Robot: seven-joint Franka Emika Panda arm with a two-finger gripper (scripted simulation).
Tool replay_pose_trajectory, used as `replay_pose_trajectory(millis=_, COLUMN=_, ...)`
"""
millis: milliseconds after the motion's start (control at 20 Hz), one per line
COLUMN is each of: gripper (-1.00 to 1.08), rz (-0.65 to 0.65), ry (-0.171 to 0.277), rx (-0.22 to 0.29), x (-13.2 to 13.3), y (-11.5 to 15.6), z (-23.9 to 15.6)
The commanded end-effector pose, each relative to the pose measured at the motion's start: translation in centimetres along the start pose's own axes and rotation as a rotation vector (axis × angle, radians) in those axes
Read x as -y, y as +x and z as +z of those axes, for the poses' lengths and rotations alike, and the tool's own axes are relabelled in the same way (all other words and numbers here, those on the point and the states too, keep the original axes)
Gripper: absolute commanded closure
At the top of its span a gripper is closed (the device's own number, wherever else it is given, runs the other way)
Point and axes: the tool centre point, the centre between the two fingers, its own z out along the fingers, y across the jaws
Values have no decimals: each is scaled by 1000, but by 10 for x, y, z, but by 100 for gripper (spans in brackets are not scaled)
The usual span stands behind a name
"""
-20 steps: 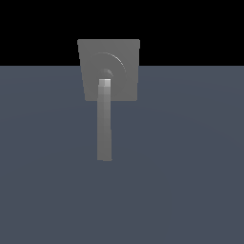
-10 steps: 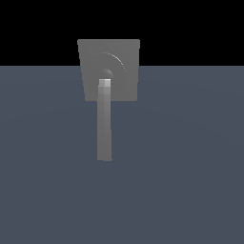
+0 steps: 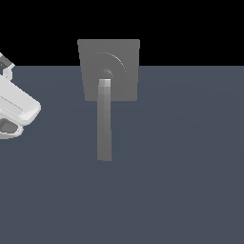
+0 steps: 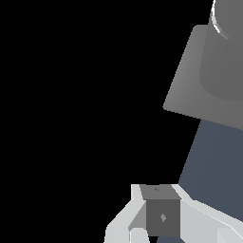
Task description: Turn on the faucet by rotating a designated handle.
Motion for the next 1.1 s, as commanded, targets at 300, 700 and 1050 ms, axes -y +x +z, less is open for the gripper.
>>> replay_pose_trajectory(millis=300, gripper=108, rz=-583, ry=-134, rx=230, x=-117, y=14, z=-50)
replay_pose_trajectory(millis=700, gripper=108, rz=-968, ry=-227, rx=400, x=-192, y=49, z=-91)
replay_pose_trajectory(millis=1050, gripper=108, rz=-1122, ry=-265, rx=474, x=-220, y=68, z=-109)
